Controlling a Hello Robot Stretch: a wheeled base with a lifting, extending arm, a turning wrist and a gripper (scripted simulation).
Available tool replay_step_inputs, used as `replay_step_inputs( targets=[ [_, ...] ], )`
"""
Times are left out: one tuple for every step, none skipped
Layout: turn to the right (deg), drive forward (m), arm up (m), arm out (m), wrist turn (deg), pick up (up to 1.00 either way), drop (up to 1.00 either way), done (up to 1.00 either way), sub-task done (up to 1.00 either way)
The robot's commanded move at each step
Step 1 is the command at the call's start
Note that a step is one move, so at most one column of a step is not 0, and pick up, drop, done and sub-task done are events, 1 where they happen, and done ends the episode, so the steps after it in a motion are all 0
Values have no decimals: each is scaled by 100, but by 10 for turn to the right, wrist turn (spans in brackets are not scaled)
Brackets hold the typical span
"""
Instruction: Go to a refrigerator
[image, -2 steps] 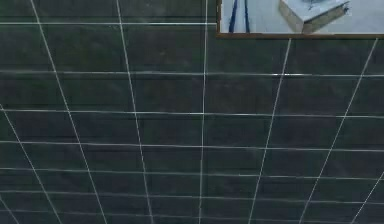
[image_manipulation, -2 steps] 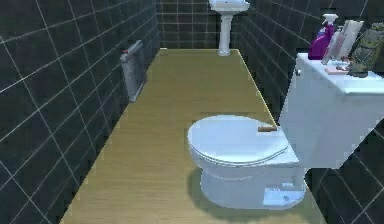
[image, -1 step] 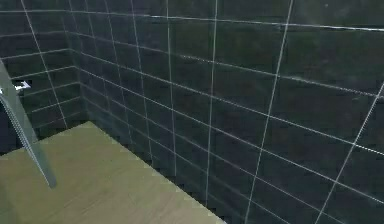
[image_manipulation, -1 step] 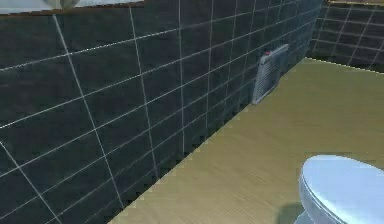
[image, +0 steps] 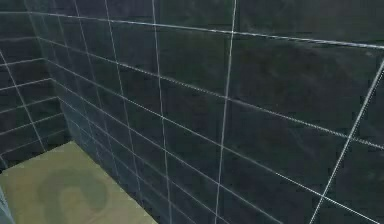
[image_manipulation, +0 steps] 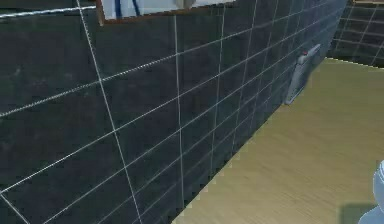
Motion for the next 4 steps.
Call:
replay_step_inputs(
  targets=[
    [-450, 0, 0, 0, 0, 0, 0, 0, 0],
    [0, 30, 0, 0, 0, 0, 0, 0, 0],
    [-300, 0, 0, 0, 0, 0, 0, 0, 0],
    [0, 100, 0, 0, 0, 0, 0, 0, 0]
  ],
)
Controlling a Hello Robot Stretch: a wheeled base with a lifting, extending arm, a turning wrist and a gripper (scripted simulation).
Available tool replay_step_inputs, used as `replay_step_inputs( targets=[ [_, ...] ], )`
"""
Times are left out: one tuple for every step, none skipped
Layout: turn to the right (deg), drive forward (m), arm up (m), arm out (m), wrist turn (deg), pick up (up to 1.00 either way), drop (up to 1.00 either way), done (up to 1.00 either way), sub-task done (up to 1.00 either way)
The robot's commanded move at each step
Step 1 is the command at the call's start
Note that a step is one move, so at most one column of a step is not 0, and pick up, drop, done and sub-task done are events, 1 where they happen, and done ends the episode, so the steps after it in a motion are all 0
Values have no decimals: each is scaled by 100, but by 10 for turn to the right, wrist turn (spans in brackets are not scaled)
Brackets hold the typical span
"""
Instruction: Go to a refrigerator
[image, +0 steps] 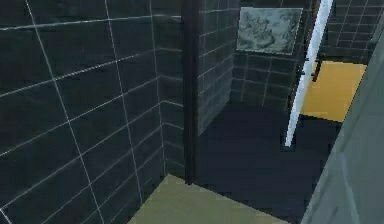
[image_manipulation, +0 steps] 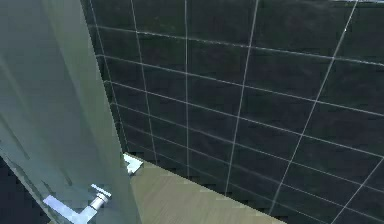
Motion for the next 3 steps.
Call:
replay_step_inputs(
  targets=[
    [-90, 0, 0, 0, 0, 0, 0, 0, 0],
    [0, 25, 0, 0, 0, 0, 0, 0, 0],
    [390, 0, 0, 0, 0, 0, 0, 0, 0]
  ],
)
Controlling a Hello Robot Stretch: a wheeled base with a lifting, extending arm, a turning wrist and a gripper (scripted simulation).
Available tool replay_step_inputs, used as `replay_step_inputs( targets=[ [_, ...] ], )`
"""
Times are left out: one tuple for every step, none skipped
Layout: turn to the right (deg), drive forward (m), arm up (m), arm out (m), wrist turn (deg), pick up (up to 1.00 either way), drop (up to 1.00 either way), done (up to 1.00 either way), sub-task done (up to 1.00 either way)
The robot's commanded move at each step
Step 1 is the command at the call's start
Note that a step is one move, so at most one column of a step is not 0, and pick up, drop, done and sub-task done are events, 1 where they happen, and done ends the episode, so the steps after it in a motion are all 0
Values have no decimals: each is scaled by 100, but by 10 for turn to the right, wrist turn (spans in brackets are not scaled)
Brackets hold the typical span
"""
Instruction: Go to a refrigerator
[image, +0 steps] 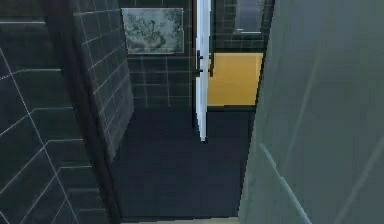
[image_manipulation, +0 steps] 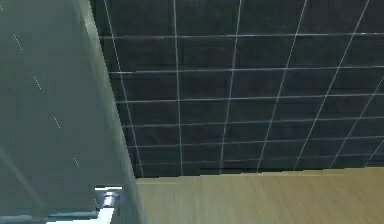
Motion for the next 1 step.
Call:
replay_step_inputs(
  targets=[
    [0, 100, 0, 0, 0, 0, 0, 0, 0]
  ],
)
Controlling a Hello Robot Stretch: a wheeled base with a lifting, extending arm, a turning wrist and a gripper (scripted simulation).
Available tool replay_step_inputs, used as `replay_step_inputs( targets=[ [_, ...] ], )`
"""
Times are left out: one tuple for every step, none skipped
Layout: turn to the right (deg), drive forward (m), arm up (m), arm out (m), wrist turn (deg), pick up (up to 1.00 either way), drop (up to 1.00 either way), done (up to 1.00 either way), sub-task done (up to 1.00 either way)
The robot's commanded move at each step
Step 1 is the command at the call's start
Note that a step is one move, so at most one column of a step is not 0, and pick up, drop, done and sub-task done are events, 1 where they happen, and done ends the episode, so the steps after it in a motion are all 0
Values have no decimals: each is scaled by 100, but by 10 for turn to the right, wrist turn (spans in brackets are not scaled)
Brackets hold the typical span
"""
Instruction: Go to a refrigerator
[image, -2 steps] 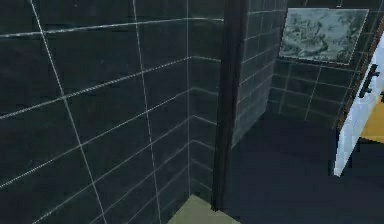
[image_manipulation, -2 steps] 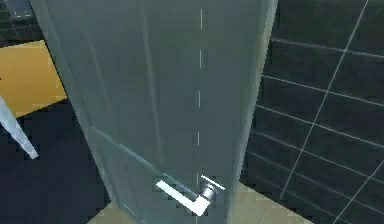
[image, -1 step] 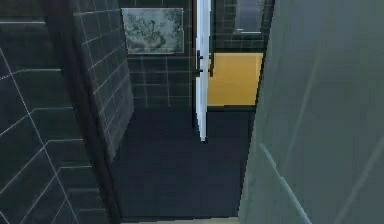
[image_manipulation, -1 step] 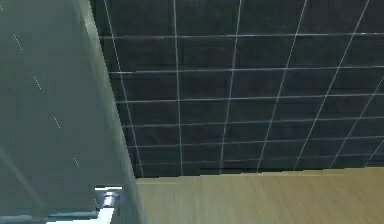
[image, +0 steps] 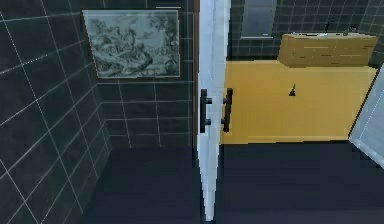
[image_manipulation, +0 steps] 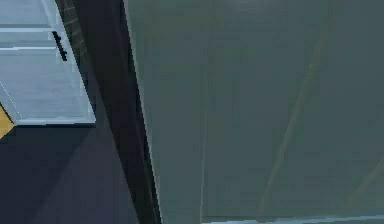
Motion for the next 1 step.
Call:
replay_step_inputs(
  targets=[
    [0, 15, 0, 0, 0, 0, 0, 0, 0]
  ],
)
